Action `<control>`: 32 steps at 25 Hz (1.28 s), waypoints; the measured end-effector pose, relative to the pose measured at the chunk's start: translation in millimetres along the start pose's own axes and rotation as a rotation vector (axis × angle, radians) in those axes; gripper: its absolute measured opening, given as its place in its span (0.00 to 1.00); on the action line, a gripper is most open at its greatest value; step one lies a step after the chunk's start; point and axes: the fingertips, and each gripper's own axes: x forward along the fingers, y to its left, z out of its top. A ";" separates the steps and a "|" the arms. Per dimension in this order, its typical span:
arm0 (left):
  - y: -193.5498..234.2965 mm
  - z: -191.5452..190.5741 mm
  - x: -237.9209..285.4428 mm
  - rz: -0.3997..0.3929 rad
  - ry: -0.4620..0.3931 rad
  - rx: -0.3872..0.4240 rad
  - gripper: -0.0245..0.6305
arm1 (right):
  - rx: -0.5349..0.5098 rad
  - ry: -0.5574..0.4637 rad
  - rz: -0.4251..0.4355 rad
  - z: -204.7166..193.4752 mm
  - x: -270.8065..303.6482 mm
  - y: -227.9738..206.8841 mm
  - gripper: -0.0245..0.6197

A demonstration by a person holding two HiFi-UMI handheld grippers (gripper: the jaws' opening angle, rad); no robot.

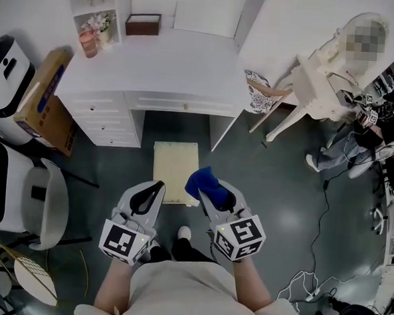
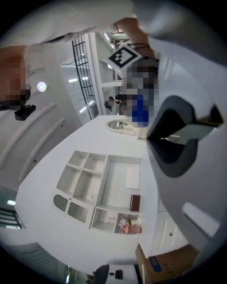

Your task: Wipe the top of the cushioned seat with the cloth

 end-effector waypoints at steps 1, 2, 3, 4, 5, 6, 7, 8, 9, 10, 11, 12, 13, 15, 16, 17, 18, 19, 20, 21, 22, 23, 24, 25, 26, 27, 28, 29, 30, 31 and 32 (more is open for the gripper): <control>0.5 3.0 -1.3 0.004 -0.006 0.003 0.04 | -0.004 -0.014 0.003 5.1 -2.1 1.6 0.23; 0.9 5.0 -2.6 0.009 -0.009 0.004 0.04 | -0.006 -0.026 0.007 9.3 -4.1 3.2 0.23; 1.0 6.3 -4.0 0.013 -0.010 0.003 0.04 | -0.007 -0.036 0.010 12.5 -6.2 4.6 0.23; 0.8 7.1 -5.3 0.017 -0.010 0.000 0.04 | -0.008 -0.045 0.013 15.0 -8.2 5.8 0.23; 0.3 7.9 -6.5 0.019 -0.011 -0.001 0.04 | -0.009 -0.052 0.015 16.9 -10.1 6.9 0.23; -0.4 8.5 -7.6 0.020 -0.012 0.000 0.04 | -0.011 -0.058 0.016 18.3 -11.5 8.1 0.23; -0.9 9.0 -8.7 0.020 -0.013 0.002 0.04 | -0.014 -0.064 0.017 19.3 -12.6 9.5 0.23; -1.3 9.3 -9.9 0.020 -0.013 0.006 0.04 | -0.016 -0.070 0.018 20.3 -13.6 11.1 0.24; -1.5 9.7 -11.0 0.020 -0.012 0.009 0.04 | -0.017 -0.075 0.018 21.4 -14.6 12.5 0.24; -1.5 10.3 -11.7 0.020 -0.012 0.011 0.04 | -0.016 -0.082 0.016 22.9 -15.6 13.4 0.24; -1.0 11.1 -12.1 0.021 -0.012 0.011 0.04 | -0.014 -0.089 0.013 24.7 -16.6 13.9 0.24; -0.3 12.1 -12.4 0.021 -0.012 0.010 0.04 | -0.013 -0.097 0.009 26.4 -17.4 14.3 0.25; 0.5 13.0 -12.7 0.022 -0.013 0.010 0.04 | -0.012 -0.104 0.006 27.8 -18.1 14.6 0.25; 1.0 13.6 -12.9 0.024 -0.013 0.012 0.04 | -0.015 -0.116 -0.001 29.3 -19.8 14.9 0.25; 0.3 13.5 -12.8 0.024 -0.012 0.014 0.04 | -0.020 -0.120 -0.004 29.4 -21.0 15.0 0.25; -0.7 13.1 -12.5 0.023 -0.012 0.016 0.04 | -0.025 -0.122 -0.006 29.3 -22.1 15.1 0.24; -1.6 12.8 -12.2 0.022 -0.011 0.017 0.04 | -0.030 -0.123 -0.008 29.1 -22.8 15.3 0.24; -2.2 12.7 -11.9 0.020 -0.011 0.018 0.04 | -0.034 -0.124 -0.008 29.1 -23.1 15.7 0.24; -2.5 12.9 -11.6 0.019 -0.011 0.018 0.04 | -0.036 -0.125 -0.009 29.5 -23.2 16.2 0.24; -2.8 13.4 -11.4 0.018 -0.012 0.019 0.04 | -0.037 -0.126 -0.009 30.1 -23.5 16.8 0.24; -3.0 14.1 -11.2 0.017 -0.014 0.019 0.04 | -0.037 -0.127 -0.008 31.0 -23.9 17.3 0.24; -3.3 14.7 -11.0 0.016 -0.015 0.020 0.04 | -0.037 -0.128 -0.009 31.8 -24.4 17.8 0.24; -3.4 15.0 -10.7 0.015 -0.016 0.021 0.04 | -0.038 -0.127 -0.009 32.3 -24.8 17.9 0.24; -3.4 15.0 -10.6 0.016 -0.016 0.021 0.04 | -0.038 -0.127 -0.010 32.6 -25.1 18.0 0.24; -3.4 14.8 -10.6 0.017 -0.015 0.020 0.04 | -0.037 -0.127 -0.010 32.5 -25.4 18.0 0.24; -3.4 14.4 -10.9 0.017 -0.014 0.018 0.04 | -0.036 -0.128 -0.010 32.3 -25.6 18.4 0.24; -3.3 13.9 -11.6 0.016 -0.014 0.016 0.04 | -0.034 -0.127 -0.011 32.0 -25.7 19.1 0.24; -3.1 13.3 -12.3 0.015 -0.014 0.013 0.04 | -0.033 -0.125 -0.013 31.8 -25.7 20.0 0.24; -2.8 12.7 -12.9 0.013 -0.013 0.012 0.04 | -0.032 -0.125 -0.014 31.6 -25.4 21.1 0.24; -2.5 12.4 -13.3 0.011 -0.013 0.012 0.04 | -0.031 -0.126 -0.015 31.5 -24.9 22.0 0.24; -2.2 12.4 -13.5 0.009 -0.012 0.012 0.04 | -0.032 -0.127 -0.015 31.7 -24.3 22.9 0.24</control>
